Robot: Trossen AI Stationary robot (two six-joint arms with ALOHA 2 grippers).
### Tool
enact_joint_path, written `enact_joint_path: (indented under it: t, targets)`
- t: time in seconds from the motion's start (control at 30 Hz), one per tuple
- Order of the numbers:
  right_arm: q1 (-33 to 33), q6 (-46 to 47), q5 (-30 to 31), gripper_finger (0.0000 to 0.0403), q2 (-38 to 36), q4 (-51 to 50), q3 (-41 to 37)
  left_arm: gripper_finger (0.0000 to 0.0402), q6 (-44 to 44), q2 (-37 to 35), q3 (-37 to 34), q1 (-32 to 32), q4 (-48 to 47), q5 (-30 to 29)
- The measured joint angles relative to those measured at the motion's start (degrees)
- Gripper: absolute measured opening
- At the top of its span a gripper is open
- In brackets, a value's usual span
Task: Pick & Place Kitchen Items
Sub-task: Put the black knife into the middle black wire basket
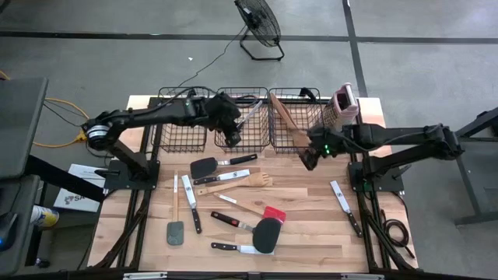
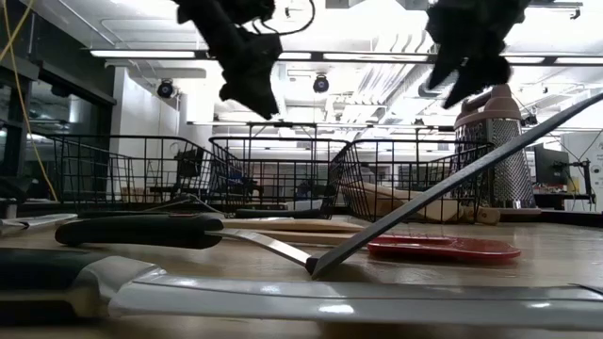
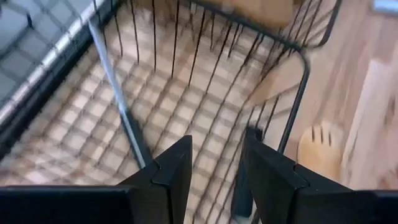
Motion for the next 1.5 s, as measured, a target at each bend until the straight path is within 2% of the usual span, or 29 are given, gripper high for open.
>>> enact_joint_path:
  t: [0.27, 0.37, 0.57, 0.9, 1.23, 1.37, 1.5]
  targets:
    - [12.7, 21.7, -3.1, 0.0301, 0.6, -9.9, 0.0, 0.0142, 2.2, -7.2, -11.9, -1.2, 19.2, 2.8]
    - [17.8, 30.4, -3.2, 0.0301, 0.8, -11.8, 0.0, 0.0142, 3.9, -8.2, -14.6, -1.2, 27.0, 4.9]
    - [26.7, 46.5, -3.9, 0.0301, 4.0, -14.8, 0.0, 0.0142, 7.0, -8.2, -17.9, -1.1, 36.2, 9.8]
    - [37.0, 67.8, -17.6, 0.0301, 15.0, -15.8, 0.0, 0.0142, 16.6, -8.2, -18.6, -1.1, 41.3, 18.5]
    - [44.5, 76.8, -23.9, 0.0301, 22.9, -16.3, 0.0, 0.0142, 18.6, -8.2, -20.9, -1.1, 44.2, 20.8]
    - [46.0, 79.5, -24.4, 0.0301, 24.0, -17.3, -0.5, 0.0142, 18.6, -8.2, -21.1, -1.1, 44.4, 20.7]
    - [47.1, 80.9, -26.7, 0.0301, 24.1, -14.4, -4.2, 0.0142, 18.5, -8.2, -21.1, -1.1, 45.6, 20.7]
